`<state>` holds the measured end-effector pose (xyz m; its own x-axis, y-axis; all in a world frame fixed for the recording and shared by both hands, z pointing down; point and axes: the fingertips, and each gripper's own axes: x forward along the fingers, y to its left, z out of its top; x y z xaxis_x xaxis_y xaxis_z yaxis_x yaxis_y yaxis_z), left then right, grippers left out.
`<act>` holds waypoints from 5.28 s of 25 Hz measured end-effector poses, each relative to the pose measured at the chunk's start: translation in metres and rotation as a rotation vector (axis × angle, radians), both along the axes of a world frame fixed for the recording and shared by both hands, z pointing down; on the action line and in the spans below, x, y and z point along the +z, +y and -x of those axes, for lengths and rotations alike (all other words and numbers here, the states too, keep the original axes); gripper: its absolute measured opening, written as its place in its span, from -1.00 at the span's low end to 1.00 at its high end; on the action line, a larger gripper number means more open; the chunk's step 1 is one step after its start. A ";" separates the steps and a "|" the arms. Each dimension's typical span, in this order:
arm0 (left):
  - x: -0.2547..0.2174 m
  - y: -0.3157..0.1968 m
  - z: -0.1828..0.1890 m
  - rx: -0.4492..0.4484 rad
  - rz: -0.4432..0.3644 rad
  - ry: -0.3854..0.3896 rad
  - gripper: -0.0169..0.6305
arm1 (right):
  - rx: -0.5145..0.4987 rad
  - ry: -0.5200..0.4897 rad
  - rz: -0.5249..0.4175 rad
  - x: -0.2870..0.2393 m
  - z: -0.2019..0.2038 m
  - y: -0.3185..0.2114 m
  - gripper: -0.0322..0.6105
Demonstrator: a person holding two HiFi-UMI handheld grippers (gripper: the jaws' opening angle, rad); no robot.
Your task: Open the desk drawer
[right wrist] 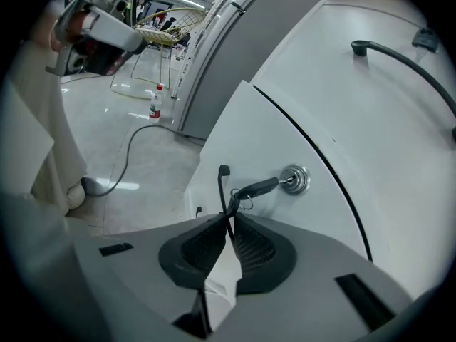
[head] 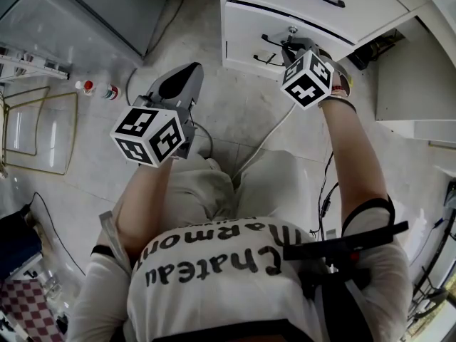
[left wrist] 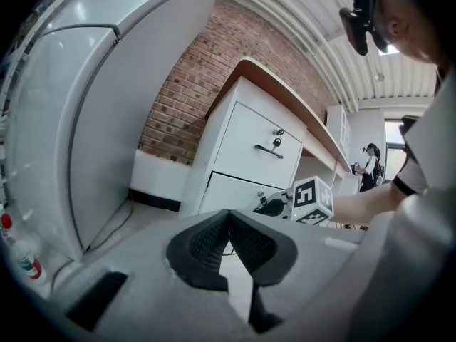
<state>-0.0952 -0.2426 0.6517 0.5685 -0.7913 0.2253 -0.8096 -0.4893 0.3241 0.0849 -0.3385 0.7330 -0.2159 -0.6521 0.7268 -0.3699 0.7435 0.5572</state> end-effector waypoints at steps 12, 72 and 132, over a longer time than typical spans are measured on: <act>-0.002 0.004 -0.007 0.012 -0.013 0.000 -0.90 | -0.025 -0.018 0.032 0.002 0.009 0.040 -0.79; -0.025 0.010 -0.039 0.068 -0.075 0.027 -0.90 | -0.005 0.015 0.042 0.007 0.028 0.130 -0.80; -0.032 0.020 -0.052 0.134 -0.125 0.023 -0.90 | -0.012 0.075 -0.117 0.045 0.034 0.174 -0.79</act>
<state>-0.0437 -0.2226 0.6192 0.6748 -0.7289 0.1154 -0.7272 -0.6303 0.2719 0.0507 -0.1644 0.7780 -0.1724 -0.7307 0.6605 -0.3157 0.6762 0.6657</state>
